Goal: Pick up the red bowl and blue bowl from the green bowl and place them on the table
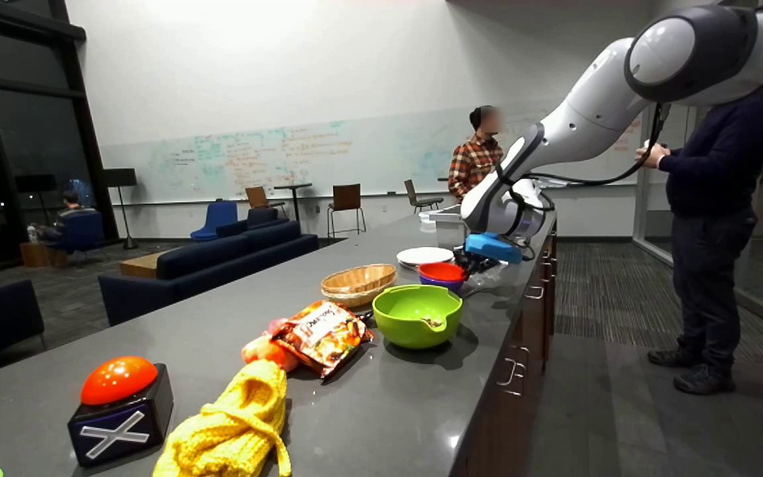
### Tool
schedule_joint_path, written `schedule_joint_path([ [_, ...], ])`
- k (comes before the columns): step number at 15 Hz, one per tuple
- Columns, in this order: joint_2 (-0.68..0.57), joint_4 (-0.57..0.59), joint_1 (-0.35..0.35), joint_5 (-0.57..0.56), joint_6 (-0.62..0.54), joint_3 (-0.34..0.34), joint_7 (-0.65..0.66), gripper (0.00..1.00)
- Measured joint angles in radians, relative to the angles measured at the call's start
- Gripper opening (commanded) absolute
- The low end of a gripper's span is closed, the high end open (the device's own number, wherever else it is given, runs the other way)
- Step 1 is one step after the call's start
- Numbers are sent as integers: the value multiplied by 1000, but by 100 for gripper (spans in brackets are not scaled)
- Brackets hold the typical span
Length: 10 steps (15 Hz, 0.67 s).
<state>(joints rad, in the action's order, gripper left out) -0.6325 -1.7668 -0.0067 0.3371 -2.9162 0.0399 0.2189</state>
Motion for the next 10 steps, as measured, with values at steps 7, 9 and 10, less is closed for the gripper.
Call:
schedule_joint_path([
  [7, -5, 16, 6, -5, 14, -10, 13, 77],
  [9, -5, 21, 6, -5, 14, -10, 15, 91],
  [10, -5, 24, 6, -5, 14, -10, 15, 97],
])
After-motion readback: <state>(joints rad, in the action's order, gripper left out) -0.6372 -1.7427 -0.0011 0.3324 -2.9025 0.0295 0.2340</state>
